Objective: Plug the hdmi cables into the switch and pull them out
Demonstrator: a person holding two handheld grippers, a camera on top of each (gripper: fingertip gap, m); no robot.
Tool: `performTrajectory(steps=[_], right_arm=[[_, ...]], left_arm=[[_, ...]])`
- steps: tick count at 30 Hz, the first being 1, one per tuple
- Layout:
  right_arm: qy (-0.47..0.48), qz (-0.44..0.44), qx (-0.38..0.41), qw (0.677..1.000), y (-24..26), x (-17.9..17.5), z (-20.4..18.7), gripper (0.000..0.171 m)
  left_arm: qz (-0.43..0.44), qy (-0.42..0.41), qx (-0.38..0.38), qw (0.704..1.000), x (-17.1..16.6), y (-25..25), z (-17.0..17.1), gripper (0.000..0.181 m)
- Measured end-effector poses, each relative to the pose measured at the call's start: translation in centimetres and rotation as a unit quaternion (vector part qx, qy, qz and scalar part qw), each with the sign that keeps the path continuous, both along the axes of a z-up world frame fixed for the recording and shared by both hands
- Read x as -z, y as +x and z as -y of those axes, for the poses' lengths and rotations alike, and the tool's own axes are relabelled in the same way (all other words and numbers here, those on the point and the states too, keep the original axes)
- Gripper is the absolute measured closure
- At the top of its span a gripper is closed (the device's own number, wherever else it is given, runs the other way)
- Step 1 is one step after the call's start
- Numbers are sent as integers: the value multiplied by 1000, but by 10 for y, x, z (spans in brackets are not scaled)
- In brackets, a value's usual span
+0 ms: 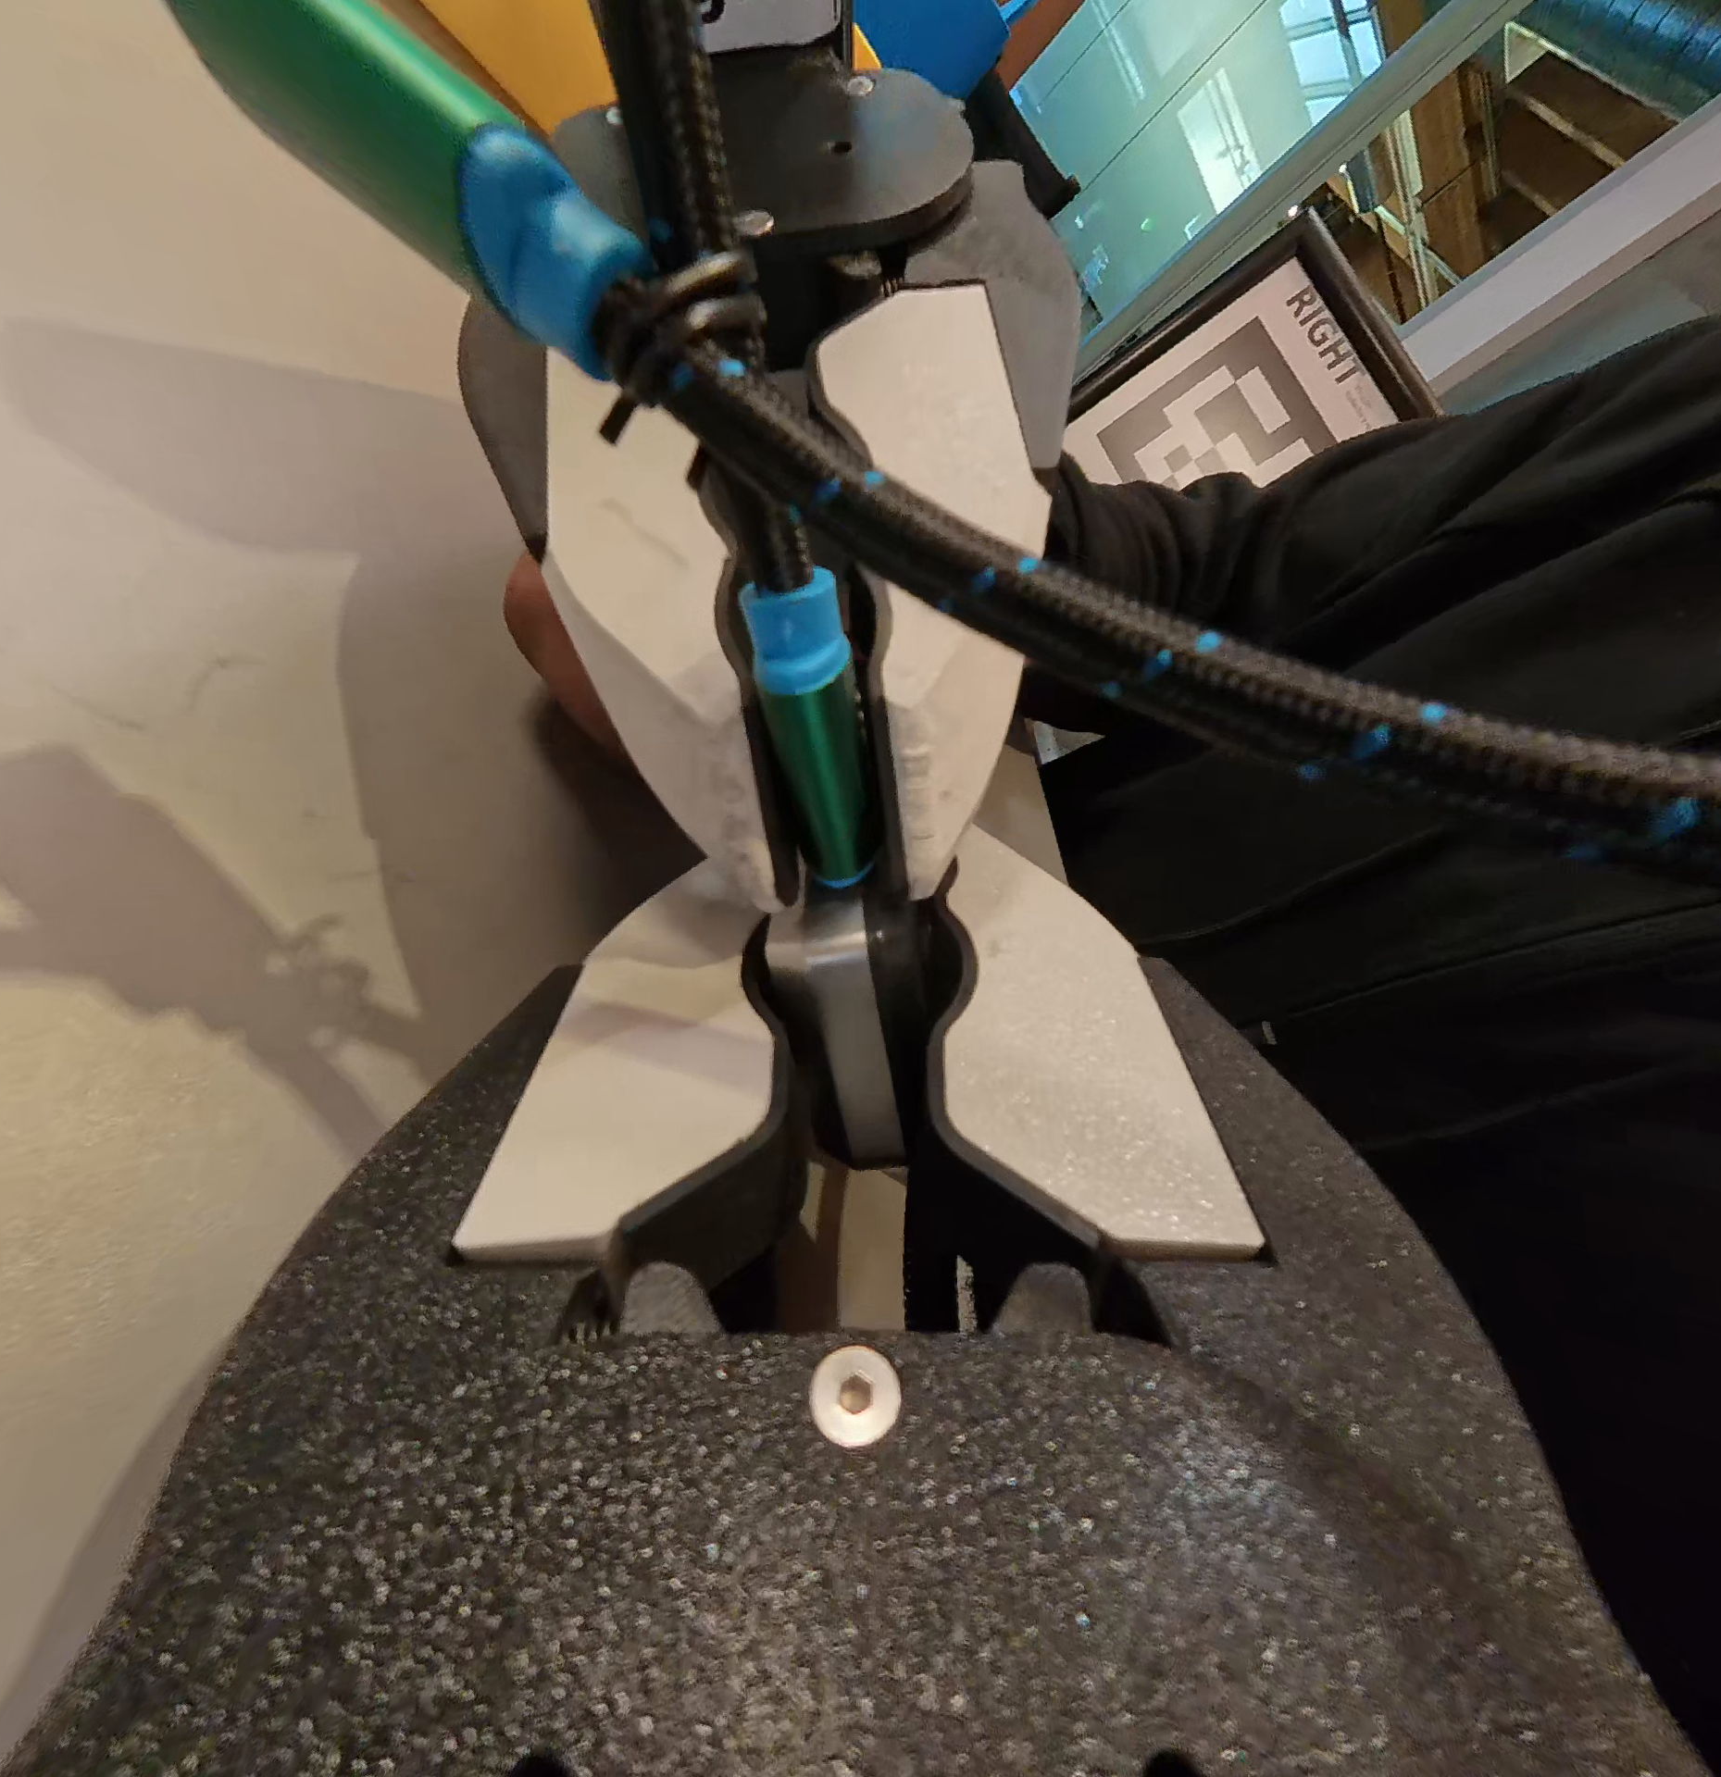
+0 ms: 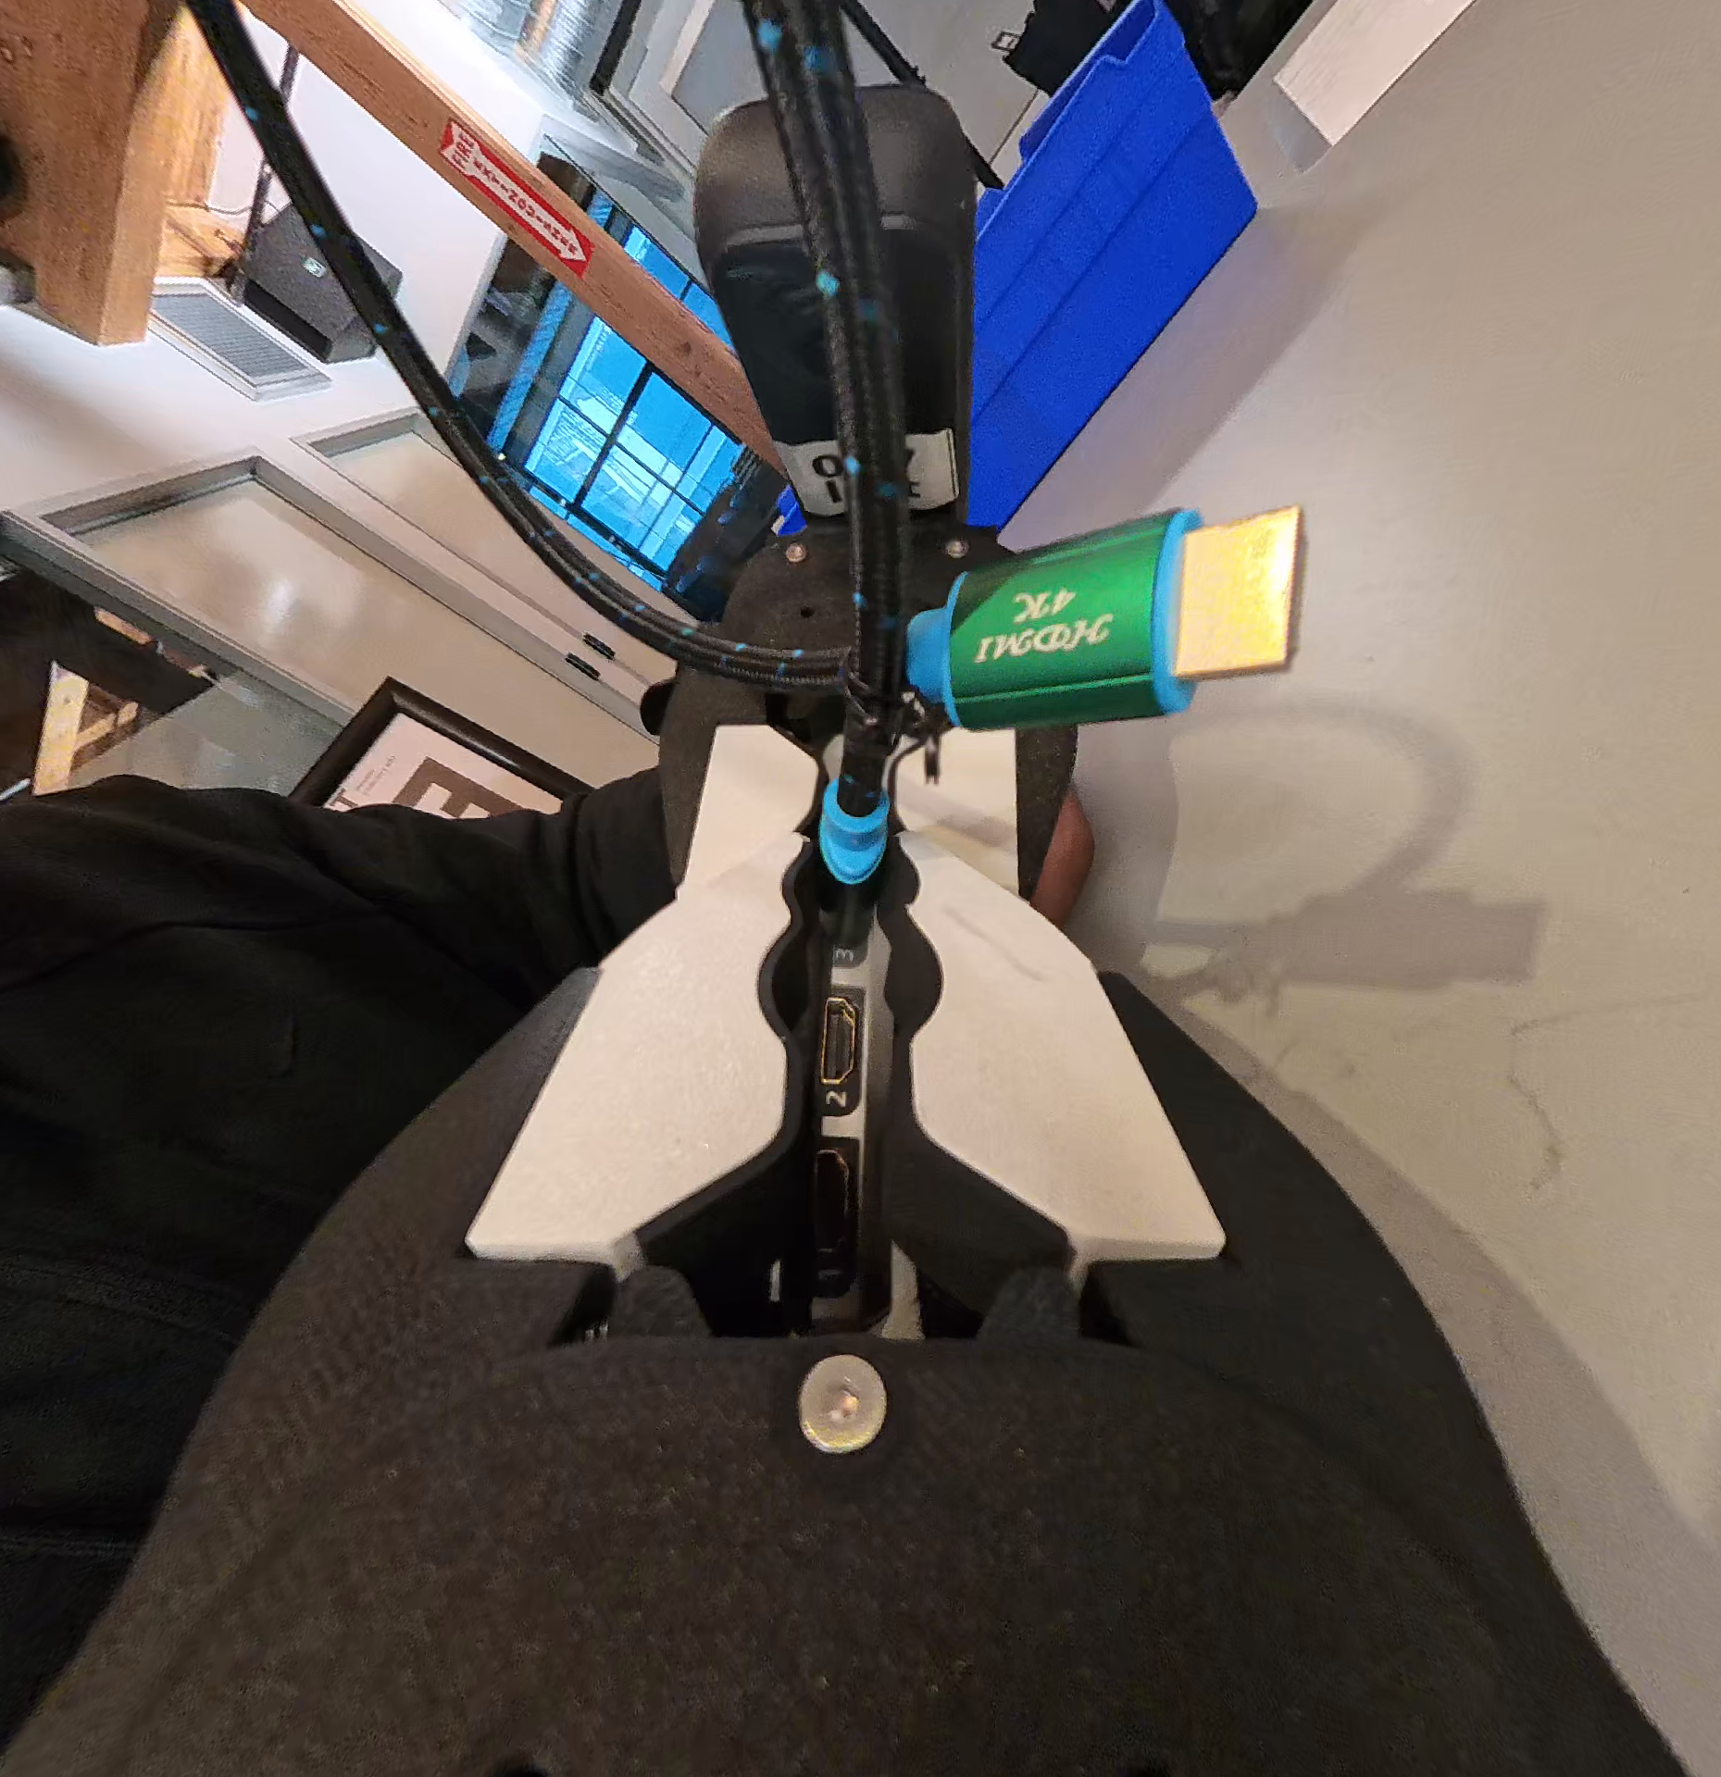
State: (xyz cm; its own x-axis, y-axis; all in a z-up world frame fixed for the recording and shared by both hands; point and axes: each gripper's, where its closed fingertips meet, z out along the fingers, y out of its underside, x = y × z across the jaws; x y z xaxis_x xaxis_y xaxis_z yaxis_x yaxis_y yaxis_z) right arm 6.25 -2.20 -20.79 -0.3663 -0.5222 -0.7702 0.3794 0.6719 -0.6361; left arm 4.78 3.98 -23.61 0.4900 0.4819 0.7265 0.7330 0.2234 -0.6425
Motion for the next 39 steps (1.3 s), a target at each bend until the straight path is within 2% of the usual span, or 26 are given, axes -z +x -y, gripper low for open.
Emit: performTrajectory(steps=[7,8,10,11,15,18,22,27,30,32,35,39], right_arm=[[-11,4,20,1000,-3,-3,5,161],[-18,23,68,997,-18,-8,12,160],[-1,96,180,979,-84,-13,22,161],[6,106,200,974,-107,-12,20,160],[2,-13,173,985,-96,1,10,159],[16,-78,180,980,-91,8,10,160],[6,-140,221,965,-111,-11,-3,159],[-14,-195,271,943,-144,-62,-62,159],[5,-267,335,904,-200,-84,-117,159],[34,-299,398,866,-254,-92,-160,159],[50,-294,479,826,-321,-105,-217,159],[18,-241,536,809,-368,-119,-255,159]], left_arm=[[5,21,1,1000,-3,-1,3,158],[11,18,8,1000,-1,2,2,158],[-11,-7,87,996,0,24,-20,158],[-12,-13,100,995,1,28,-26,158],[-1,12,54,998,-2,16,-13,158],[-4,27,33,999,-5,12,-6,158],[-1,25,32,999,-4,12,-6,158],[0,23,31,999,-3,12,-6,158],[-1,23,30,999,-3,12,-6,158],[-1,22,31,999,-3,12,-6,158],[-1,20,31,999,-3,12,-7,158],[0,19,31,999,-3,11,-7,158]])
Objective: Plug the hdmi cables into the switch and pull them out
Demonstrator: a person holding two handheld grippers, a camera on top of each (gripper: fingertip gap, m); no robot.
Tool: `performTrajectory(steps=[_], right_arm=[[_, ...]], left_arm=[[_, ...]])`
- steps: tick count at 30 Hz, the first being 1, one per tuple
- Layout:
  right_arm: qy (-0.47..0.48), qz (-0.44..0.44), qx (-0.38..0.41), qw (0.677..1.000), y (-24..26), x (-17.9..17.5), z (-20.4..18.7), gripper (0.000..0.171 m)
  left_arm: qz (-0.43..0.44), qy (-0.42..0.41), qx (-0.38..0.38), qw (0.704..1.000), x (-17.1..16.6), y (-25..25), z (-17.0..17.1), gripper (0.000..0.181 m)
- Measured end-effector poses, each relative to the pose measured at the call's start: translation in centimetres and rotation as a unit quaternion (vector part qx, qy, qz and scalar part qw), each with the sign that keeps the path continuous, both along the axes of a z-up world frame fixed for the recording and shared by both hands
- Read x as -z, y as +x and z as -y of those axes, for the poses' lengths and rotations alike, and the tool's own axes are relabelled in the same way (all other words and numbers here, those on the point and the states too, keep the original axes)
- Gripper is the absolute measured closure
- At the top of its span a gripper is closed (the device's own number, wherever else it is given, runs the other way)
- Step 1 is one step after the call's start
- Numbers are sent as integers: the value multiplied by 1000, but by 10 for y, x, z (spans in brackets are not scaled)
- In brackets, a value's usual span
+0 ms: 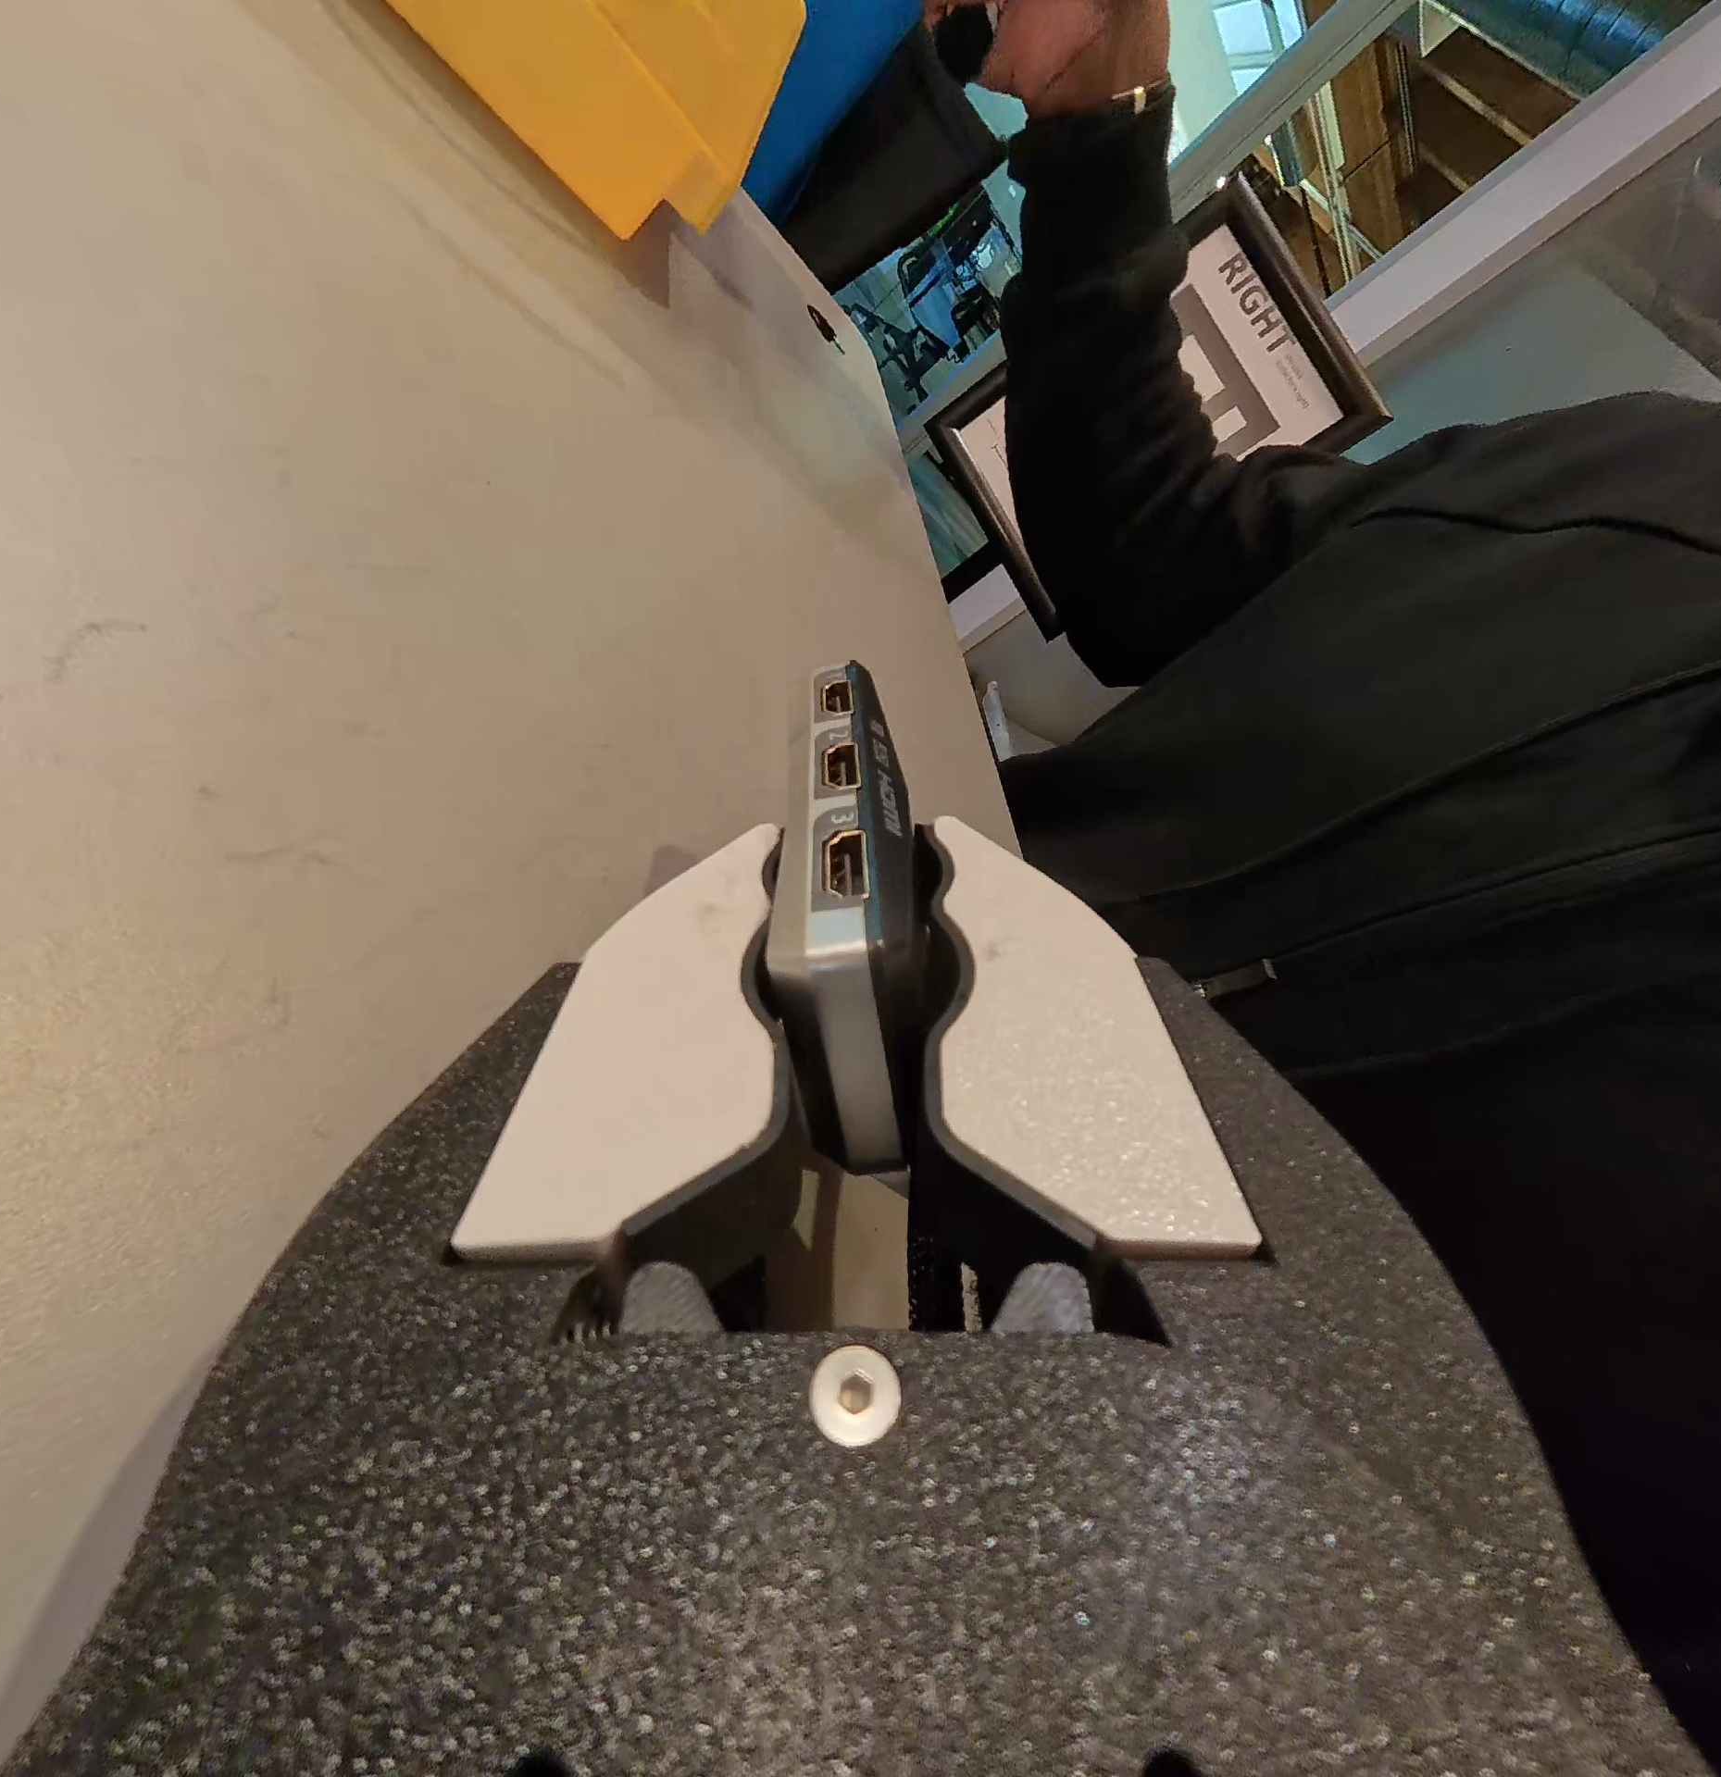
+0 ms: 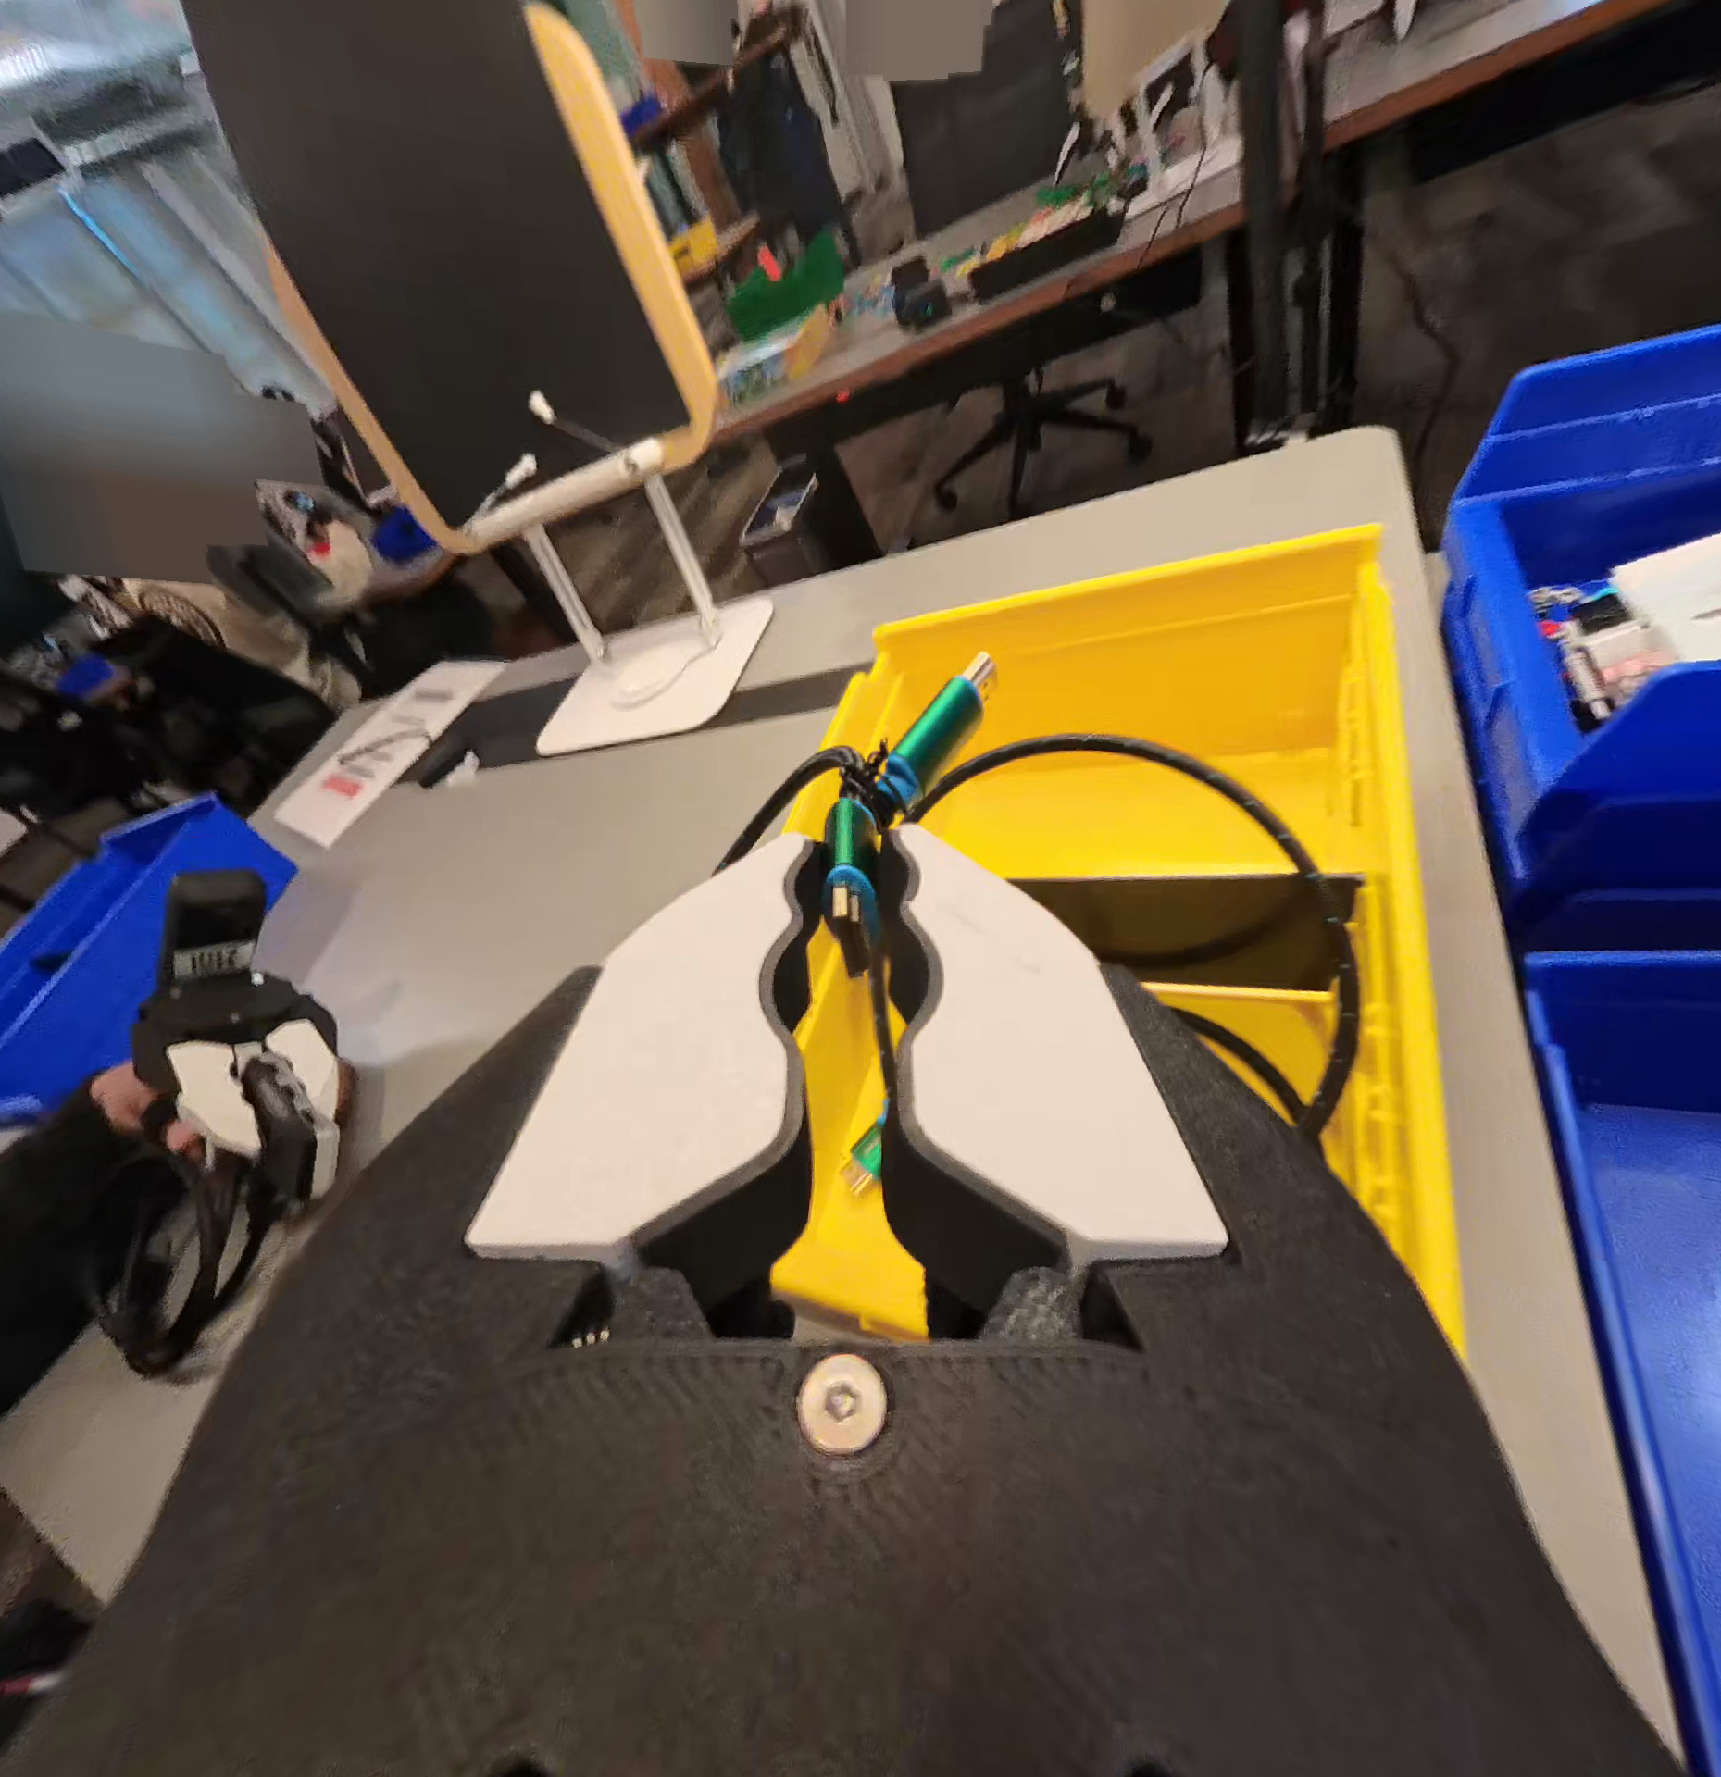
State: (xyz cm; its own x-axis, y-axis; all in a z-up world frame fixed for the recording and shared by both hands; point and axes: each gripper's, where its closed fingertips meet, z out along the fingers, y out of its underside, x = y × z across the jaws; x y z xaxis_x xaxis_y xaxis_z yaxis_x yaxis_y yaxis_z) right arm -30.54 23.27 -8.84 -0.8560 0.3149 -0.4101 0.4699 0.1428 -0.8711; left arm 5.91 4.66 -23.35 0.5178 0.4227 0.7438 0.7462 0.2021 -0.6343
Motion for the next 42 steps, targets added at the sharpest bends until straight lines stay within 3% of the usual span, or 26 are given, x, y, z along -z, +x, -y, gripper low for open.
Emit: performTrajectory(steps=[8,13,15,21,23,26,30,34,37,42], right_arm=[[18,-30,90,995,-56,16,-30,160],[150,-15,12,988,-35,68,-22,157],[223,-50,19,973,-37,83,-28,143],[247,-176,63,951,-31,38,-29,134],[238,-207,37,948,-7,22,-14,133],[203,-207,-70,955,64,22,30,133],[148,-97,-272,946,198,69,95,128],[142,47,-413,898,315,132,138,116],[131,93,-462,872,366,149,161,107],[104,117,-457,875,376,148,194,111]], left_arm=[[-1,-2,-2,1000,0,0,0,158],[-3,0,-1,1000,-1,0,0,158],[-4,0,-2,1000,-1,-1,0,158],[-7,16,-30,999,-5,-7,8,158],[-12,29,-51,998,-9,-12,14,159],[-19,50,-89,995,-15,-19,26,159],[-31,64,-141,987,-20,-29,41,159],[-57,69,-178,980,-27,-35,49,159],[-85,86,-199,972,-36,-38,53,159],[-131,116,-208,962,-52,-37,52,159]])
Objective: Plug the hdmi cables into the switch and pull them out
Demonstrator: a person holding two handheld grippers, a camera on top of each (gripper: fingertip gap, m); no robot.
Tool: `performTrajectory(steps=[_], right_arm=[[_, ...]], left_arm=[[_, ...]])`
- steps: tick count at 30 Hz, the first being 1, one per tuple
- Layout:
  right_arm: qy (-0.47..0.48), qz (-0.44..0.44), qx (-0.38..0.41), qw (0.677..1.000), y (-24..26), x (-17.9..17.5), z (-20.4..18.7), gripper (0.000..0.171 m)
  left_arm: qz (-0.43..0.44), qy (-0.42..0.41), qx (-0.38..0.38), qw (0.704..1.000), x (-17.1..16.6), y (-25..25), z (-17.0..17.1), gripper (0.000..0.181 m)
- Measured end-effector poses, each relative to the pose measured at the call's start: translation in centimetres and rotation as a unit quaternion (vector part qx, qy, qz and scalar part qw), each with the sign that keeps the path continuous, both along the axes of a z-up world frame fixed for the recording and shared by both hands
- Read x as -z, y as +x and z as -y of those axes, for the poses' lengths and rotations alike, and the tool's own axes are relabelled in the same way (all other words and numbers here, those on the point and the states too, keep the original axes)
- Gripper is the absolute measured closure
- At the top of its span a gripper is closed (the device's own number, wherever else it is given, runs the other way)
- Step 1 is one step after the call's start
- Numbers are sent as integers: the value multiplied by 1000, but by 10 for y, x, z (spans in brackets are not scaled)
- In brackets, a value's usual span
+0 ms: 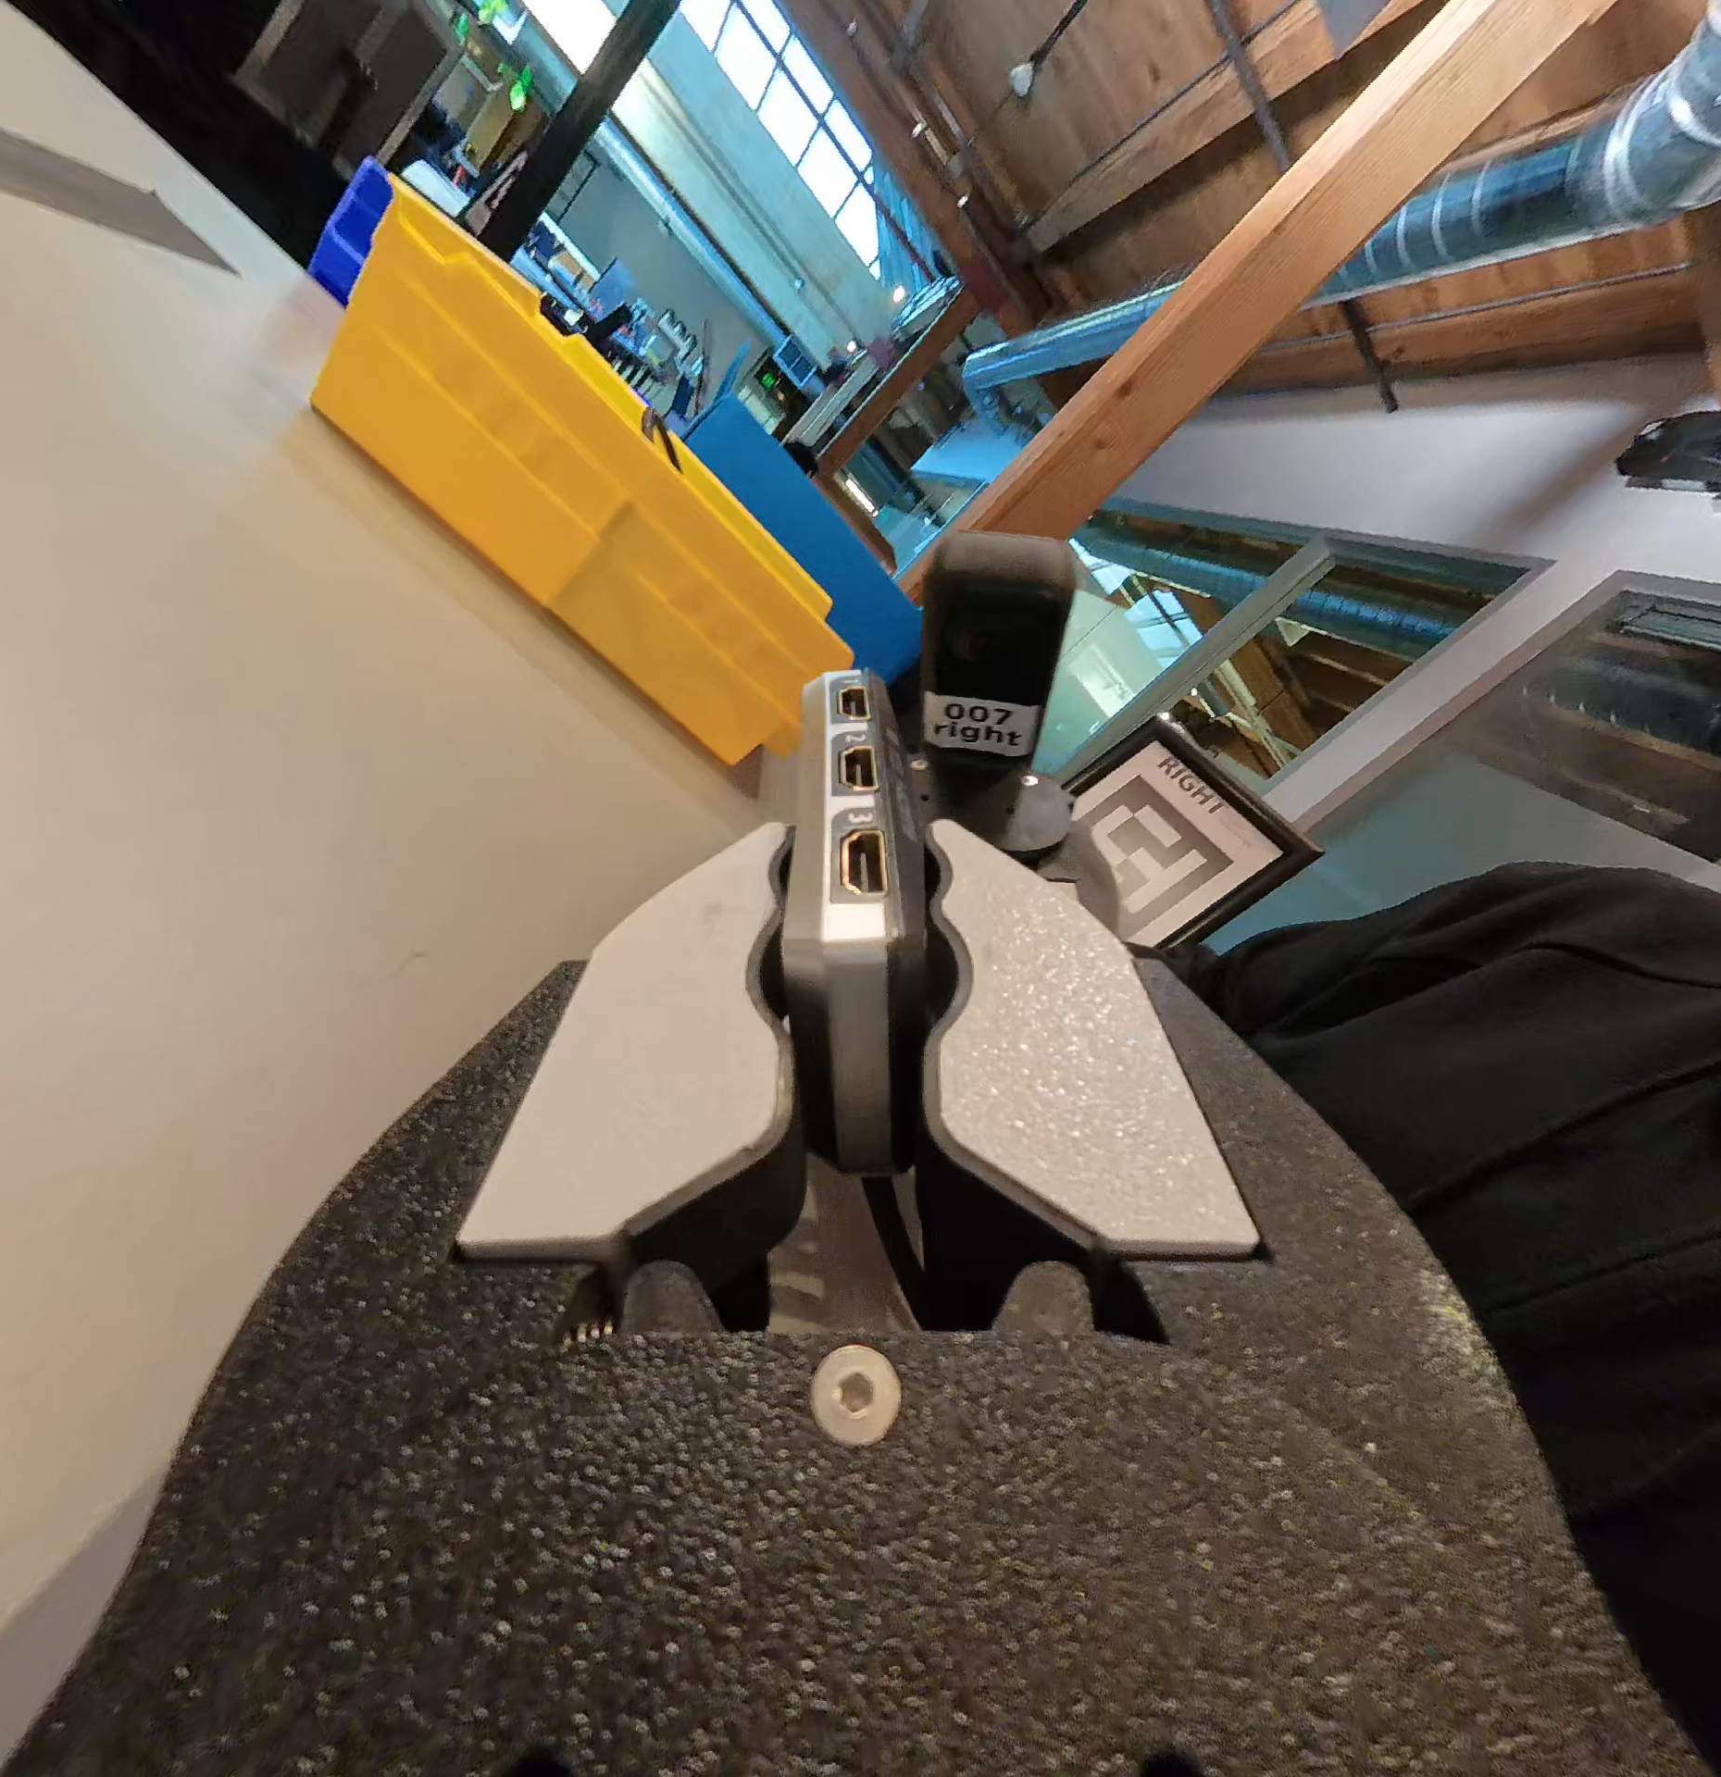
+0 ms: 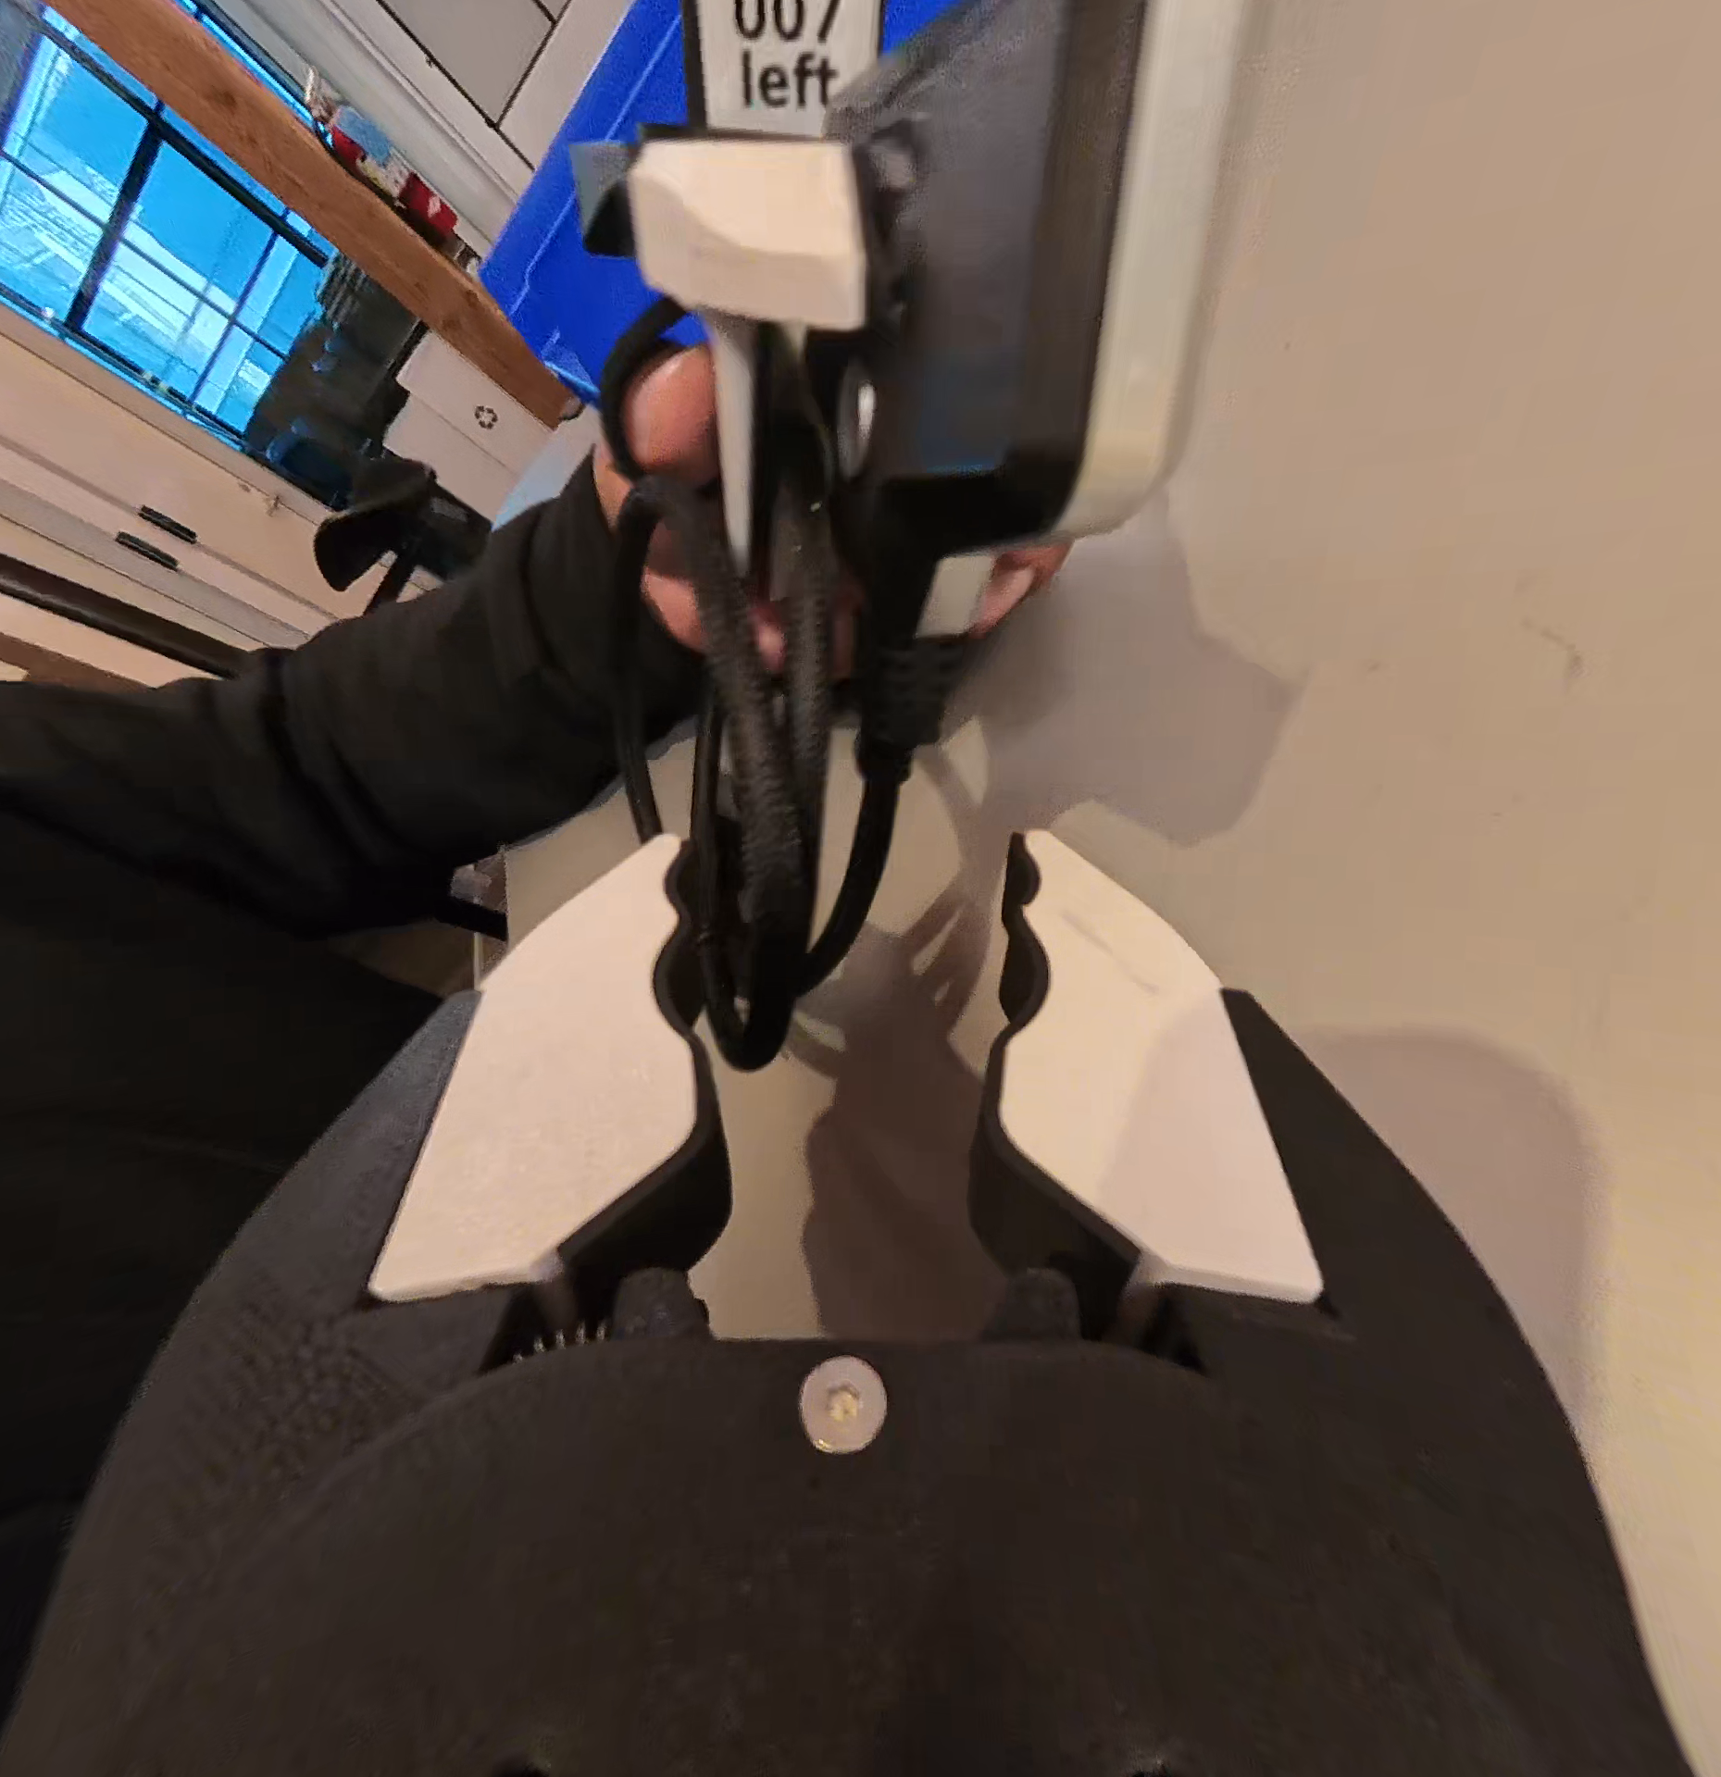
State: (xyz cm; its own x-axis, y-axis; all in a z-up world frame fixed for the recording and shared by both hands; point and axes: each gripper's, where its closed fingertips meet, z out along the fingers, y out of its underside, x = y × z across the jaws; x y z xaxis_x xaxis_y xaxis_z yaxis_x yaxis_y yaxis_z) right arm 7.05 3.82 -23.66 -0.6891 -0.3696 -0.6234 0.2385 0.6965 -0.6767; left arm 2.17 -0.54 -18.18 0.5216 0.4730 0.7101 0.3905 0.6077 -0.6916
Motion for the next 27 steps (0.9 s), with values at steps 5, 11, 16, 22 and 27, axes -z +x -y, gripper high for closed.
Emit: performTrajectory(steps=[5,11,16,22,27], right_arm=[[6,21,-18,1000,9,0,8,128],[-4,10,-12,1000,6,-1,13,161],[-24,-29,3,999,-8,-7,12,164],[-36,-71,32,996,-37,-20,0,164],[-76,-150,80,982,-93,-65,-12,164]], left_arm=[[-51,14,-4,999,-14,3,-5,159],[-73,14,-24,997,-19,3,1,159],[-104,-7,-72,992,-29,4,15,150],[-129,-46,-201,970,-39,10,68,136],[-101,-40,-201,974,-25,8,77,136]])
